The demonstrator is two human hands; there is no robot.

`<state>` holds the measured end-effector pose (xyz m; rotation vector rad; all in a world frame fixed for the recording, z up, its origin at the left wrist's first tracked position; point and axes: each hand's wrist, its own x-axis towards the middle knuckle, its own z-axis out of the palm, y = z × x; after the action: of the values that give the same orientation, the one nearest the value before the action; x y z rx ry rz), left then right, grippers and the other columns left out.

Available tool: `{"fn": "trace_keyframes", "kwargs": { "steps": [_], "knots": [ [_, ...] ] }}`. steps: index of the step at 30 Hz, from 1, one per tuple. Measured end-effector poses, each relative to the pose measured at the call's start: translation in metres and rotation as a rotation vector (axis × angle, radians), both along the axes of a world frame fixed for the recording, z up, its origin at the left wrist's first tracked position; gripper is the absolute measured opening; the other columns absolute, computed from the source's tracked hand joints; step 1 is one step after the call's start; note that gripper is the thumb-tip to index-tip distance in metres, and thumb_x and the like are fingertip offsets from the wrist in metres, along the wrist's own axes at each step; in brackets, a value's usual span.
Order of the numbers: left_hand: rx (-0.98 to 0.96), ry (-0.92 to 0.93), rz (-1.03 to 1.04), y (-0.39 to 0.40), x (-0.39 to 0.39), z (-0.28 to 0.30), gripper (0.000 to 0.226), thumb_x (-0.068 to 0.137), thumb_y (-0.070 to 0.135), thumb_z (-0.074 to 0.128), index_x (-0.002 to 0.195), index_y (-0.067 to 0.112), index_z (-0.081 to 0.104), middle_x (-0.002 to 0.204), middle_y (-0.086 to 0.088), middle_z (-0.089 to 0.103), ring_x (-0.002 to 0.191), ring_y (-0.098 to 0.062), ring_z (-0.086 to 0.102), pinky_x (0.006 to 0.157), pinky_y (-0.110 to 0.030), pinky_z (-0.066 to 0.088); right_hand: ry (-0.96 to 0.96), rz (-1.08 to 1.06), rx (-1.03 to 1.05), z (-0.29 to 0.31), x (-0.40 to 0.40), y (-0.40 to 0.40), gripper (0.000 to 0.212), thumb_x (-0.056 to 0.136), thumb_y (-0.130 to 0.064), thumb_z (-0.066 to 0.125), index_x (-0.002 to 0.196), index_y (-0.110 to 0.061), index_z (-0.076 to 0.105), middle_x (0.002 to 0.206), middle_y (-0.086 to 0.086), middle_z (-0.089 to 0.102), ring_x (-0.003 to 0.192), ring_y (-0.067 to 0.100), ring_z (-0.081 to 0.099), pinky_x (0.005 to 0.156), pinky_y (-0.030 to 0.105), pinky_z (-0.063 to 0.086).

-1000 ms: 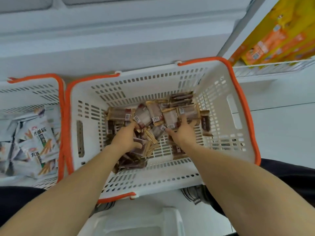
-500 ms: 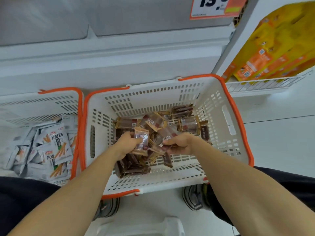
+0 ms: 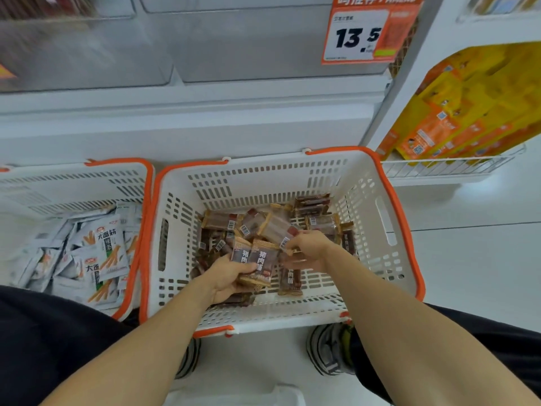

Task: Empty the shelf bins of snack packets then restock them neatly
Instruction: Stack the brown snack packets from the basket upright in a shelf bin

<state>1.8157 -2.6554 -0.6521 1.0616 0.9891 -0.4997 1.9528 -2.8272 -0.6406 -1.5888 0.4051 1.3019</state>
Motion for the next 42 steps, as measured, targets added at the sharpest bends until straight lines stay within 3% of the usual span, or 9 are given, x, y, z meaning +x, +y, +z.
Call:
{"fn": "trace_keyframes", "kwargs": {
  "steps": [6,11,15,18,21,24,28,36,42],
  "knots": [
    [-0.05,0.034,0.187,0.011,-0.001,-0.001,0.036,0.091,-0.011,0.057,0.125,0.0,0.058,0.116,-0.025,0.068,0.105,-0.038,0.065,0.082,-0.049,0.055,-0.182,-0.084,0.031,-0.004,0.003,-0.004,0.029,0.088,0.005,0.068,0.112,-0.009,0.061,0.095,0.015,0.072,0.081,0.026,0.074,0.072,0.044,0.064],
    [-0.188,-0.04,0.371,0.009,0.01,0.009,0.025,0.096,0.001,0.056,0.12,0.005,0.062,0.114,-0.024,0.069,0.102,-0.034,0.064,0.091,-0.044,0.05,-0.496,0.226,0.073,0.013,-0.004,0.008,0.031,0.082,0.003,0.077,0.111,-0.008,0.075,0.108,0.006,0.072,0.086,0.011,0.069,0.076,0.024,0.061],
    [-0.214,-0.159,0.439,0.011,0.025,0.014,0.03,0.096,0.019,0.061,0.124,0.007,0.065,0.122,-0.02,0.068,0.104,-0.032,0.064,0.091,-0.043,0.05,-0.598,0.434,0.104,0.019,-0.008,0.027,0.051,0.072,-0.007,0.088,0.12,-0.014,0.073,0.119,-0.011,0.06,0.1,0.008,0.066,0.089,0.027,0.058],
    [-0.186,-0.211,0.417,0.016,0.027,0.015,0.034,0.094,0.021,0.063,0.125,0.008,0.064,0.117,-0.018,0.072,0.105,-0.032,0.067,0.098,-0.05,0.051,-0.611,0.433,0.124,0.025,-0.006,0.037,0.042,0.08,-0.028,0.084,0.12,-0.019,0.074,0.115,-0.015,0.064,0.09,-0.001,0.063,0.076,0.016,0.05],
    [-0.152,-0.241,0.403,0.018,0.025,0.011,0.036,0.094,0.012,0.063,0.129,0.008,0.062,0.115,-0.016,0.072,0.105,-0.031,0.069,0.094,-0.052,0.053,-0.713,0.348,0.039,0.022,-0.005,0.042,0.034,0.077,-0.035,0.086,0.105,-0.02,0.073,0.099,-0.006,0.073,0.083,0.008,0.068,0.074,0.026,0.055],
    [-0.112,-0.241,0.395,0.017,0.024,0.009,0.039,0.09,0.012,0.066,0.128,0.009,0.062,0.12,-0.017,0.07,0.109,-0.032,0.066,0.09,-0.05,0.054,-0.495,0.223,0.017,0.012,-0.004,0.043,0.056,0.071,-0.021,0.092,0.114,-0.018,0.056,0.103,0.007,0.071,0.087,0.021,0.073,0.074,0.037,0.062],
    [-0.08,-0.242,0.369,0.019,0.022,0.005,0.044,0.076,0.025,0.073,0.119,0.014,0.067,0.118,-0.014,0.072,0.113,-0.032,0.065,0.095,-0.053,0.052,-0.269,0.134,0.113,0.017,0.006,0.033,0.051,0.074,0.0,0.086,0.117,-0.003,0.058,0.101,0.014,0.073,0.078,0.02,0.075,0.063,0.03,0.06],
    [-0.022,-0.151,0.23,0.008,0.02,-0.009,0.031,0.086,0.008,0.073,0.117,0.011,0.068,0.108,-0.015,0.075,0.095,-0.032,0.073,0.073,-0.042,0.061,-0.105,0.42,0.126,-0.003,0.013,0.013,0.034,0.086,-0.022,0.079,0.117,-0.012,0.068,0.112,0.012,0.074,0.1,0.023,0.073,0.085,0.037,0.06],
    [0.118,0.083,0.099,0.015,-0.004,-0.034,0.04,0.078,0.012,0.084,0.115,0.014,0.067,0.108,-0.014,0.074,0.101,-0.033,0.07,0.092,-0.051,0.056,-0.391,0.684,-0.452,-0.068,0.004,-0.026,0.047,0.08,-0.027,0.084,0.117,-0.011,0.06,0.132,-0.001,0.06,0.114,0.022,0.06,0.095,0.033,0.053]
  ]
}}
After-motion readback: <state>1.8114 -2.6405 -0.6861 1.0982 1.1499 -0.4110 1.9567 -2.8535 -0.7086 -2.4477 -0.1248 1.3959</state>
